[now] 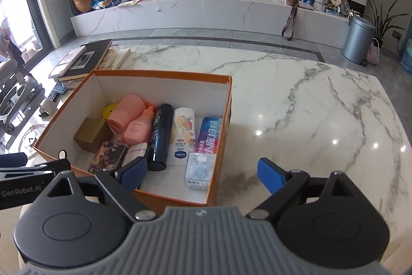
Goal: Organize rigid objects
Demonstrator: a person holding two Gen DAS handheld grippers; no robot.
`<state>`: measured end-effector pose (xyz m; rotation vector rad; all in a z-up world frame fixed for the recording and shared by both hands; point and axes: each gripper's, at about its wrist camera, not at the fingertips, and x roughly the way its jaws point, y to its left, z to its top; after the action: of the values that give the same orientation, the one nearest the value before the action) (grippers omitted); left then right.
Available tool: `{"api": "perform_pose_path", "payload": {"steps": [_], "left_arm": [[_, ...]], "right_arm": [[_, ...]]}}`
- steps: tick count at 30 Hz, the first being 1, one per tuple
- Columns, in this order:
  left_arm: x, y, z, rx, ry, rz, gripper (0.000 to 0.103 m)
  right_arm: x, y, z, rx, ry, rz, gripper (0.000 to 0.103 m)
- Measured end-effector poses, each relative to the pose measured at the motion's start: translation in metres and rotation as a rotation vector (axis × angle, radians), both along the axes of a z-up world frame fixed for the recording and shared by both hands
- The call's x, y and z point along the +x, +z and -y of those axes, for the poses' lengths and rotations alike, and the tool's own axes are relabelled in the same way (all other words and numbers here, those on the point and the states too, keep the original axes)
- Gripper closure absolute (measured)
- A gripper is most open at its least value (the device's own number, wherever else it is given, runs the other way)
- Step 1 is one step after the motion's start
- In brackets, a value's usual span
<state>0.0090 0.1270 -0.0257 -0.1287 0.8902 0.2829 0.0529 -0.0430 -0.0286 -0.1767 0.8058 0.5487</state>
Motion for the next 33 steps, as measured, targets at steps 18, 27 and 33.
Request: {"api": "perform_pose_path", "payload": {"steps": [18, 27, 33], "left_arm": [[0.0001, 0.0018, -0.0001, 0.002, 0.000, 0.001, 0.004], [-0.0012, 0.0036, 0.0025, 0.017, -0.010, -0.001, 0.003], [-0.0021, 0.0043, 0.0034, 0.012, -0.014, 0.002, 0.004]], "right_arm": [[0.0001, 0.0002, 0.0007, -0.005, 0.001, 0.005, 0.010], [-0.0016, -0.0004, 0.0021, -0.004, -0.002, -0.001, 0.010], [-0.0021, -0.0002, 0.0027, -0.005, -0.003, -0.003, 0.010]]}}
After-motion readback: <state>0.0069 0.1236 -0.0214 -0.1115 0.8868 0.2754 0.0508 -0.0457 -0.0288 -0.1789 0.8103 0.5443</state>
